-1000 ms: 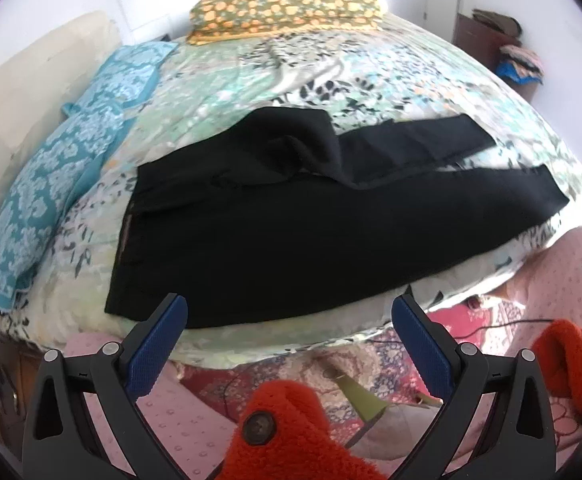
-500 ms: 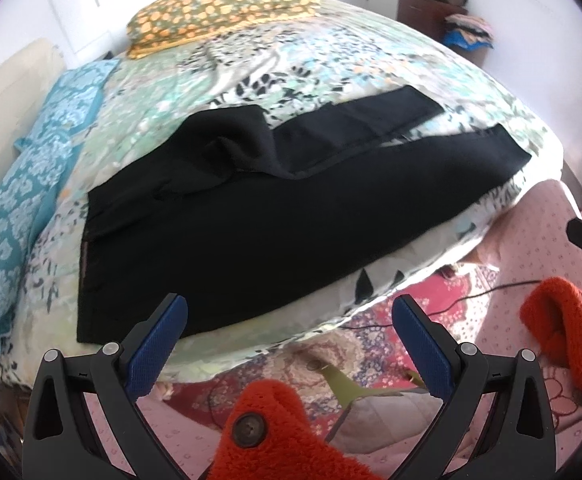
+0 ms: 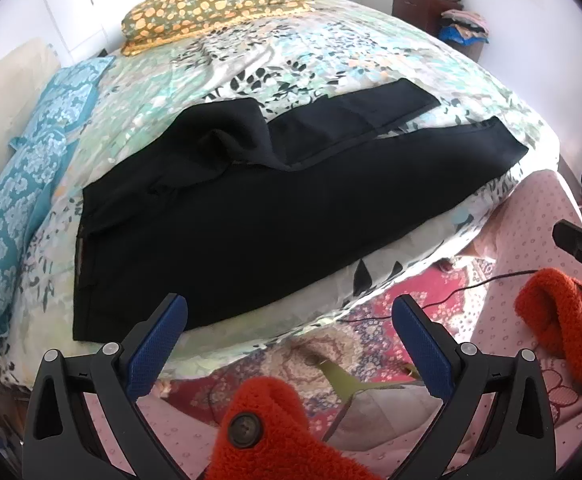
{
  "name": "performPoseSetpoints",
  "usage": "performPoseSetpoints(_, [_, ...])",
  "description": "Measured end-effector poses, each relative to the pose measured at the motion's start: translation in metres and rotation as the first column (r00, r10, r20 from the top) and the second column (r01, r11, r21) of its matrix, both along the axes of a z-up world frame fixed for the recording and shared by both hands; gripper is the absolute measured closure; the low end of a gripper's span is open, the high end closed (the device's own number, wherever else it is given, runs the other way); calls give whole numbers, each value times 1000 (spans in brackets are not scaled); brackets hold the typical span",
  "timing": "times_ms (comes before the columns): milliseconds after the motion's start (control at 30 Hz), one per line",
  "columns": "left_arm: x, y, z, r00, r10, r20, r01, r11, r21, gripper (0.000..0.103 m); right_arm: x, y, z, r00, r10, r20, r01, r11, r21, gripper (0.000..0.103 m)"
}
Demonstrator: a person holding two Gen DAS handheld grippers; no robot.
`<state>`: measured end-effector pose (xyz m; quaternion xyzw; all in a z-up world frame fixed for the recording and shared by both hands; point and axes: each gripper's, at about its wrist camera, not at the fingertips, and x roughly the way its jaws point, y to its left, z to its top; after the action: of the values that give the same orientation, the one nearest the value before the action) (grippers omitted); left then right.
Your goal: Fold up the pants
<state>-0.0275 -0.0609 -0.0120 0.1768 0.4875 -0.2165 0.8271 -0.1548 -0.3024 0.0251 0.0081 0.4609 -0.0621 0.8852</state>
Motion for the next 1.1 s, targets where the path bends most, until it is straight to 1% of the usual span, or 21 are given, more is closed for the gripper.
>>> performPoseSetpoints(200, [2, 7, 0, 999, 37, 1, -37, 999, -2, 1, 7, 11, -1, 998, 58, -4, -58, 998, -3, 0])
performPoseSetpoints(333, [3, 8, -1, 999, 46, -1, -46, 999, 0, 1, 10, 18, -1, 996, 87, -4, -88, 996, -4, 0])
performPoseSetpoints(833, [7, 20, -2, 994, 109, 3, -109, 994, 13, 1, 14, 25, -1, 991, 137, 6, -137, 991, 2, 0])
performPoseSetpoints(1100, [7, 29, -3, 990, 144, 7, -144, 989, 15, 1, 16, 39, -2, 980, 200, 15, -200, 980, 4, 0])
